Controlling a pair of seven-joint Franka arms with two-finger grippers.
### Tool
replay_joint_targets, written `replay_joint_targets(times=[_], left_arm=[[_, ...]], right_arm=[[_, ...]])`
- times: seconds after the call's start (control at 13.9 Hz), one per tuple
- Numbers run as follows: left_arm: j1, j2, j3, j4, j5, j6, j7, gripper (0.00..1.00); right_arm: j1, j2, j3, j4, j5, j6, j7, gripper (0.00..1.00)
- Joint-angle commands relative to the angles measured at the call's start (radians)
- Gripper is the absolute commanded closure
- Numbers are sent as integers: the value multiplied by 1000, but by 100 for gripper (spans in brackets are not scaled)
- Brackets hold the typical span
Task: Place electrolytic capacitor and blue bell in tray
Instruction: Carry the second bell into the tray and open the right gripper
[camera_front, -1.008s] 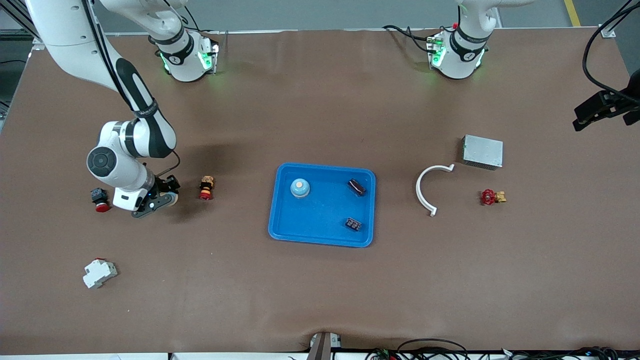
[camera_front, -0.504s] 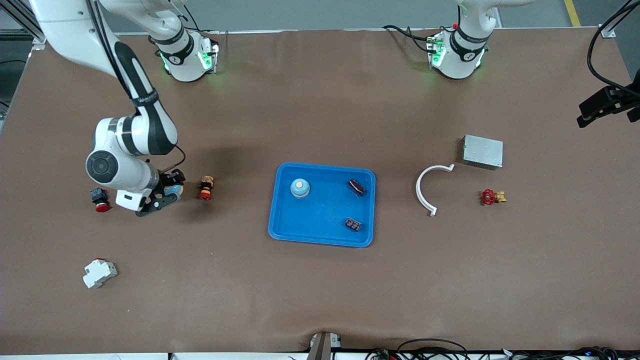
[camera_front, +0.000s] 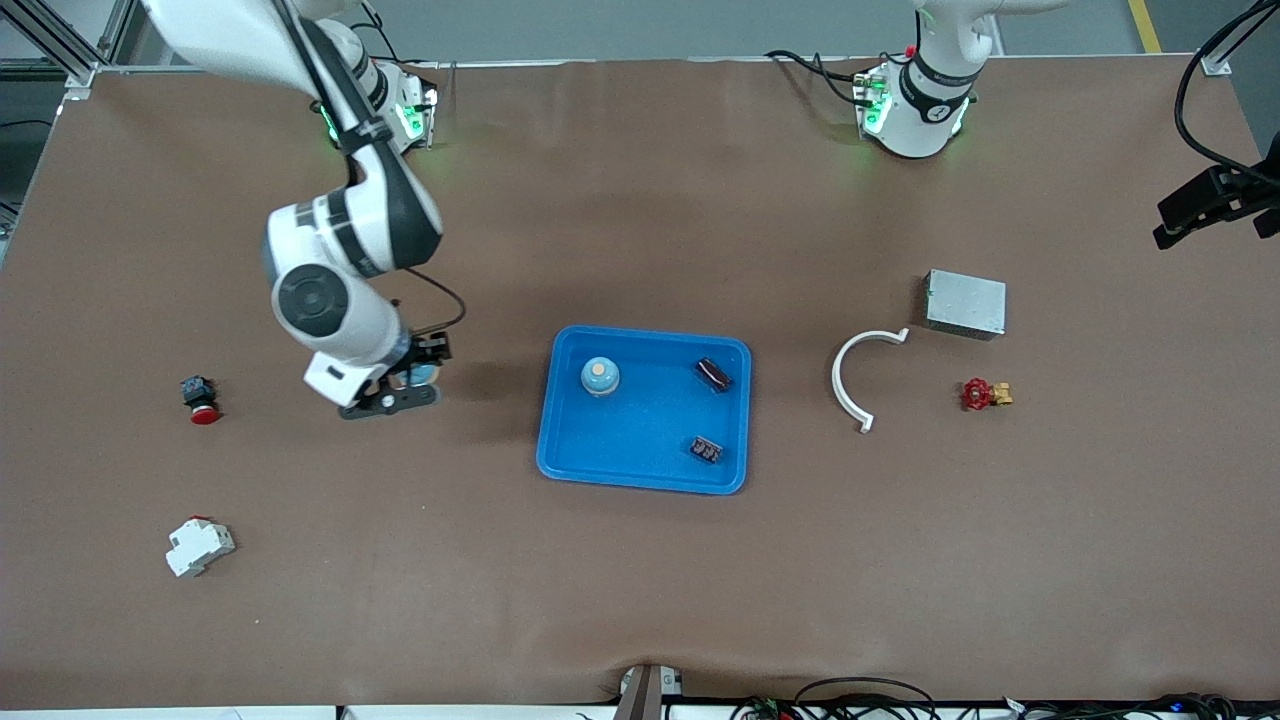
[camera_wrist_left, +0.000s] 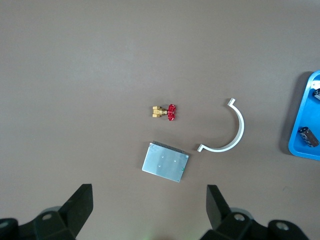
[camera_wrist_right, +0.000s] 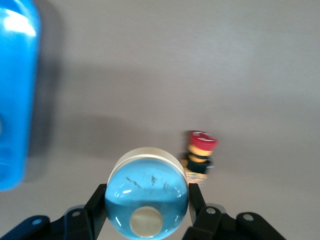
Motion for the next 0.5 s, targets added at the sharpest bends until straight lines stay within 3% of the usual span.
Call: replay_joint_targets(times=[0.0,0.22,0.43], left_arm=[[-5,-25,4,-16,-21,-17,15,0],[-10,-23,3,-16,-21,-15,-3,0],[-4,-22,-16,-15,-19,-15,-3,0]], right_arm=[[52,77,-11,97,66,-11,125,91],[86,158,-11,195,186,-11,198,91],[135,250,-11,299,188,-6,281,91]])
